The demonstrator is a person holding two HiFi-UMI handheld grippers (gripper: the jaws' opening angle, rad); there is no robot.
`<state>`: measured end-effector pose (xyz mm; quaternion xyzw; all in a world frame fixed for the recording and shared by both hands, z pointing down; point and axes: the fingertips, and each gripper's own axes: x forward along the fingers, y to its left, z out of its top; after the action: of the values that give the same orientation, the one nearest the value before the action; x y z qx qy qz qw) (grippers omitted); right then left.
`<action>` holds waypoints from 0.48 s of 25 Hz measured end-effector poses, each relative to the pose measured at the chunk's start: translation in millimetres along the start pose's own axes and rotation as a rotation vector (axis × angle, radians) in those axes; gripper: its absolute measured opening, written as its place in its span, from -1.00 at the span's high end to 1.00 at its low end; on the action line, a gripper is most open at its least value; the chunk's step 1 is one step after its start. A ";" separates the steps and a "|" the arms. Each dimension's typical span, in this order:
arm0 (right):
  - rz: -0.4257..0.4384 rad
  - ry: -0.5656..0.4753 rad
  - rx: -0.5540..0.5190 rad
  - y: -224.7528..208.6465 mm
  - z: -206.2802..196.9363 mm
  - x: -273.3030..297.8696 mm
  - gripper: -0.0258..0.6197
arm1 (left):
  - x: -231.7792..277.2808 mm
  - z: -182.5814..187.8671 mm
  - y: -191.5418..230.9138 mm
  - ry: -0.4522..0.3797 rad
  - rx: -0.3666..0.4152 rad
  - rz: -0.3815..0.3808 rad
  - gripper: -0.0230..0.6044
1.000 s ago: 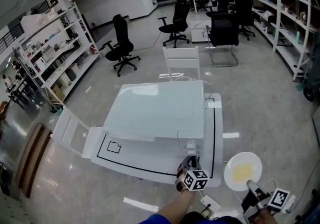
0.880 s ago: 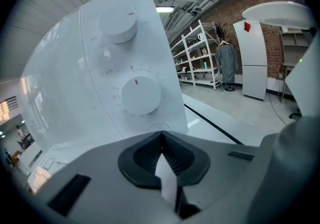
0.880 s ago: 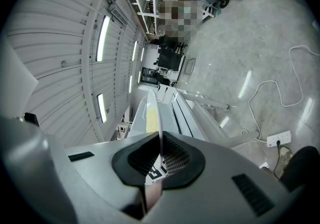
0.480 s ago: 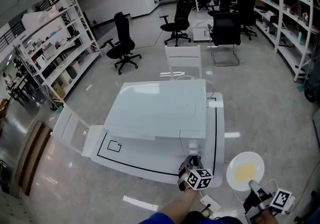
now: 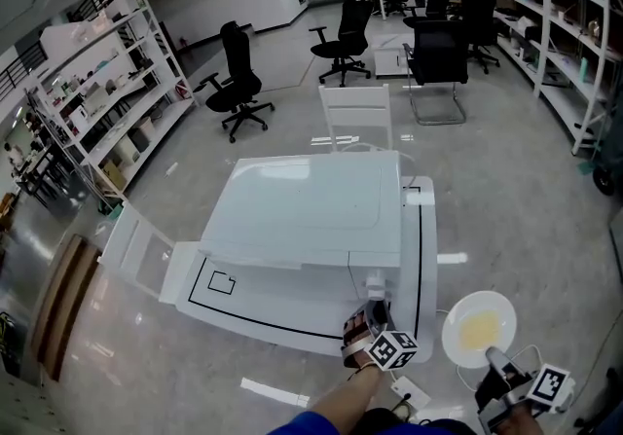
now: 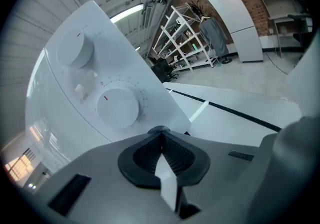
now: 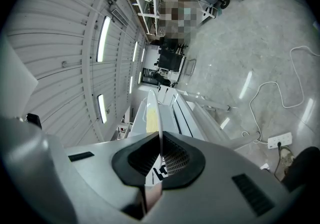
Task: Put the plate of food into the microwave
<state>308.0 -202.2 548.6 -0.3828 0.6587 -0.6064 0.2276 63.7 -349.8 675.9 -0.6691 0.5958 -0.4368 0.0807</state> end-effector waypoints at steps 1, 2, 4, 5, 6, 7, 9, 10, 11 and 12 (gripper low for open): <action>0.000 -0.001 0.001 0.1 0.2 0.0 0.89 | -0.2 -0.3 -0.4 -0.001 0.027 0.007 0.92; 0.002 -0.003 0.000 0.5 0.7 0.1 0.89 | -0.1 -0.5 -0.7 -0.004 0.061 0.015 0.92; 0.005 -0.008 -0.002 0.7 1.8 -0.1 0.89 | 0.2 -1.1 -2.4 -0.025 0.153 0.028 0.92; 0.003 -0.011 0.000 -0.1 2.0 -0.6 0.89 | 0.5 -2.2 -4.1 -0.045 0.212 0.033 0.92; 0.001 -0.015 0.002 -1.3 1.9 -1.1 0.89 | 0.6 -3.7 -6.1 -0.071 0.275 0.036 0.92; -0.001 -0.018 0.003 -2.4 1.8 -1.6 0.89 | 0.5 -5.0 -8.0 -0.098 0.336 0.038 0.96; -0.003 -0.022 0.003 -3.5 2.1 -2.0 0.89 | -0.1 -6.0 -10.3 -0.137 0.424 0.042 0.97; -0.004 -0.024 0.003 -3.5 2.4 -1.9 0.89 | -0.3 -6.1 -10.8 -0.146 0.446 0.045 0.98; -0.005 -0.025 0.003 -3.4 2.6 -1.6 0.89 | -0.3 -6.2 -11.0 -0.150 0.455 0.048 0.98; -0.007 -0.026 0.003 -3.5 2.7 -1.4 0.89 | 0.0 -6.4 -11.2 -0.154 0.457 0.048 0.98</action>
<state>311.7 -202.8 551.3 -0.3927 0.6535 -0.6030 0.2347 67.5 -344.0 686.8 -0.6504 0.4892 -0.5059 0.2858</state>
